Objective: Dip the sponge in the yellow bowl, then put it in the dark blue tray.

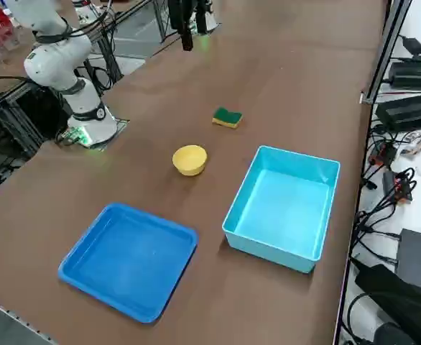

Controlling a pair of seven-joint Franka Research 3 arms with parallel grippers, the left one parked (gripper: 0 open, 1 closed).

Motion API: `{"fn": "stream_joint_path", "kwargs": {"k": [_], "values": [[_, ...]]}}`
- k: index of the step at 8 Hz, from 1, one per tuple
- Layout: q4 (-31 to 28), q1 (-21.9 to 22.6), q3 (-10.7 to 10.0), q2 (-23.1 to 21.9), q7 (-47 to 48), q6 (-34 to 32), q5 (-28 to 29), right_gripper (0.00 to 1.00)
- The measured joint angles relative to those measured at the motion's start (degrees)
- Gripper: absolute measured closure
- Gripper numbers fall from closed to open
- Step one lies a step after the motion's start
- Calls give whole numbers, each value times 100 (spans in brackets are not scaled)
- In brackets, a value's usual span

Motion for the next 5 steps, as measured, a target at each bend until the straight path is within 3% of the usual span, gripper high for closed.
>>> {"fn": "stream_joint_path", "kwargs": {"k": [3,5], "values": [[13,69,134,91,474,25,13,0],[-24,515,259,498,753,158,9,0]]}}
